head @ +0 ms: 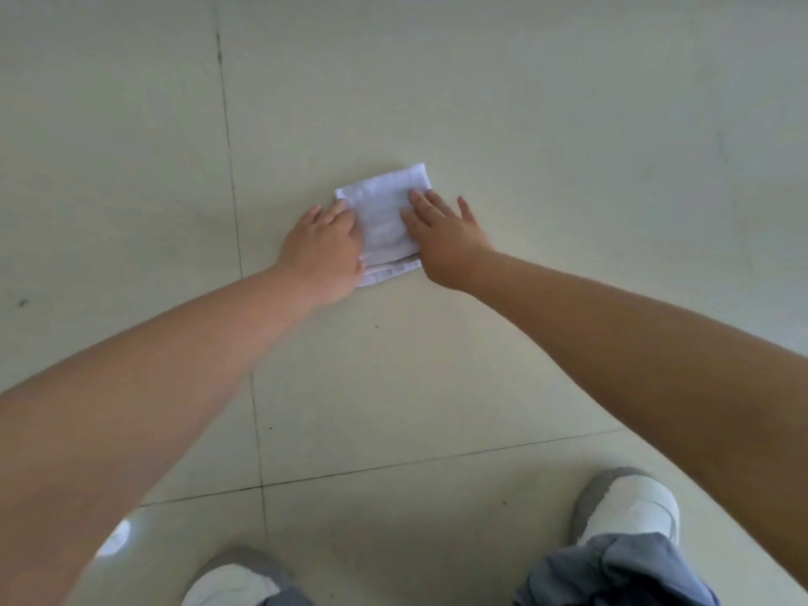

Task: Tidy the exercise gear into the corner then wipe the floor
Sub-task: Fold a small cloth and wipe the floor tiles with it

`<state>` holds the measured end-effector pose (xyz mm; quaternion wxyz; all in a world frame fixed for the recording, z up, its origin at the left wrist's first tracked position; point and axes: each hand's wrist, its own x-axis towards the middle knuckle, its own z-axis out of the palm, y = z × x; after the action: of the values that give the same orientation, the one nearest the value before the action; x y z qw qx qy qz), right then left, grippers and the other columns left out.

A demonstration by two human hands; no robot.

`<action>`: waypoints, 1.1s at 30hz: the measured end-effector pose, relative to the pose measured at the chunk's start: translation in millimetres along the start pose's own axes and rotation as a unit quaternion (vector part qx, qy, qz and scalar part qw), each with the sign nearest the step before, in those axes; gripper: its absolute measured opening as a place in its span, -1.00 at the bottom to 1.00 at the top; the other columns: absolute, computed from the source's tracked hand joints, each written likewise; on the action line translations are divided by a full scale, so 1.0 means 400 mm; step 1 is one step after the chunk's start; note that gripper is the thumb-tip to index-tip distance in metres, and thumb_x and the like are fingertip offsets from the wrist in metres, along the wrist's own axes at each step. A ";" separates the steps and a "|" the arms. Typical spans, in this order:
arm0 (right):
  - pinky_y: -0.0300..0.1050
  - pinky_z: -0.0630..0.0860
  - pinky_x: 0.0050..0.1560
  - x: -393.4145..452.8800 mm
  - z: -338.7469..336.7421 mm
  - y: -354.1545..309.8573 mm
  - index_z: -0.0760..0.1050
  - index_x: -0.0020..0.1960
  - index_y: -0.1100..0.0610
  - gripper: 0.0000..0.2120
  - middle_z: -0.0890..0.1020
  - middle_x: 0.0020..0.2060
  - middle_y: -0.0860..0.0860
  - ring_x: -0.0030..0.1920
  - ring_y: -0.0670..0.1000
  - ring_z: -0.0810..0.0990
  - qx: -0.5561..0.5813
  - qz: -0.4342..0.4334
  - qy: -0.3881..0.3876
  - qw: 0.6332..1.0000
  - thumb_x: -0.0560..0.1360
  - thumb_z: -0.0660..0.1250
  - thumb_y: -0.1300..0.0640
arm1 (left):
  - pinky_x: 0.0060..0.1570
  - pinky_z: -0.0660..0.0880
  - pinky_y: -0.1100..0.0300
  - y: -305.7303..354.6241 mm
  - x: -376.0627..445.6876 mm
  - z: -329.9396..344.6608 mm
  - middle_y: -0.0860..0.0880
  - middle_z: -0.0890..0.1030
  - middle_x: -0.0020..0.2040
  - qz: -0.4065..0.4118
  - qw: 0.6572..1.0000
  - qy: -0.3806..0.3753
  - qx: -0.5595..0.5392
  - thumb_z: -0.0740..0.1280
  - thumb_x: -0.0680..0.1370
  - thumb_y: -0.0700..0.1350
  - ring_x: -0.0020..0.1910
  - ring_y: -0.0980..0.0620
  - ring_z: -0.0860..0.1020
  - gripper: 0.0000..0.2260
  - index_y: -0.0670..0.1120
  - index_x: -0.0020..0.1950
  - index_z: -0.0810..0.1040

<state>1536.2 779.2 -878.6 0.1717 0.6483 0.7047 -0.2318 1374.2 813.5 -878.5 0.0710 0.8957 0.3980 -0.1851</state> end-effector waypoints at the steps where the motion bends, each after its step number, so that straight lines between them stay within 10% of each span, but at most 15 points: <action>1: 0.03 -0.18 0.52 0.001 0.008 -0.050 -0.04 0.54 0.13 -0.44 -0.10 0.55 0.06 0.55 0.05 -0.12 -0.001 -0.010 -0.005 1.000 0.57 0.04 0.23 | 0.38 0.27 0.05 -0.034 -0.039 0.015 -0.24 0.43 0.35 0.015 1.000 0.014 0.005 0.25 0.54 -0.12 0.44 -0.15 0.32 -0.62 -0.29 0.28 0.47; 4: 0.01 0.25 0.42 -0.050 0.073 -0.152 0.42 0.32 0.26 -0.49 0.37 0.37 0.28 0.37 0.19 0.39 -0.044 -0.094 0.077 0.992 0.39 0.34 0.16 | -0.06 0.60 0.07 -0.075 -0.155 0.058 -0.26 0.68 -0.11 0.037 0.998 0.033 0.039 0.21 0.34 -0.03 -0.04 -0.22 0.68 -0.64 -0.29 -0.21 0.65; 6: -0.04 0.48 0.09 -0.109 0.117 -0.160 0.68 -0.16 0.17 -0.67 0.68 -0.15 0.13 -0.16 0.12 0.67 -0.101 -0.147 0.139 0.974 0.08 0.40 0.20 | -0.10 0.59 0.10 -0.063 -0.211 0.112 -0.23 0.69 -0.20 0.077 0.996 0.040 0.030 0.13 0.32 0.00 -0.13 -0.20 0.70 -0.60 -0.25 -0.30 0.66; 16: -0.16 0.16 -0.26 -0.426 0.241 0.098 0.48 -0.51 0.08 -0.69 0.50 -0.56 -0.03 -0.59 0.01 0.52 -0.129 -0.163 -0.049 0.977 -0.21 0.51 0.15 | -0.19 0.57 0.22 0.358 -0.198 0.148 -0.03 0.58 -0.47 0.334 0.930 0.147 -0.042 0.15 0.34 -0.21 -0.39 -0.03 0.61 -0.69 -0.07 -0.54 0.57; 23: -0.03 0.54 -0.32 -0.287 0.136 0.196 0.54 -0.30 0.21 -0.89 0.64 -0.36 0.16 -0.52 0.15 0.62 -0.065 0.015 0.083 0.994 0.18 0.32 0.34 | -0.35 0.57 0.29 0.313 0.042 0.039 0.02 0.62 -0.50 0.239 0.961 0.125 -0.053 0.20 0.23 -0.07 -0.37 0.04 0.69 -0.74 -0.03 -0.59 0.62; 28: -0.03 0.29 0.23 -0.069 0.020 0.059 0.31 0.39 0.14 -0.54 0.42 0.33 0.18 0.27 0.19 0.47 0.013 0.061 0.086 0.994 0.49 0.22 0.25 | -0.46 0.48 0.37 0.092 0.070 -0.004 -0.02 0.62 -0.48 0.137 0.982 0.133 0.001 0.56 0.05 0.05 -0.48 0.03 0.63 -0.73 -0.12 -0.49 0.63; 33: -0.04 0.25 0.30 0.039 0.008 -0.156 0.25 0.40 0.13 -0.55 0.37 0.36 0.11 0.34 0.13 0.40 0.010 -0.023 0.066 0.998 0.52 0.16 0.20 | -0.46 0.51 0.14 -0.115 -0.071 0.049 -0.24 0.61 -0.35 0.067 0.991 0.112 -0.007 0.56 0.17 -0.28 -0.45 -0.20 0.60 -0.82 -0.27 -0.39 0.57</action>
<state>1472.7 787.2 -883.0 0.1130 0.6475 0.7267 -0.1996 1317.3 819.4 -884.5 0.0443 0.9348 0.3442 -0.0758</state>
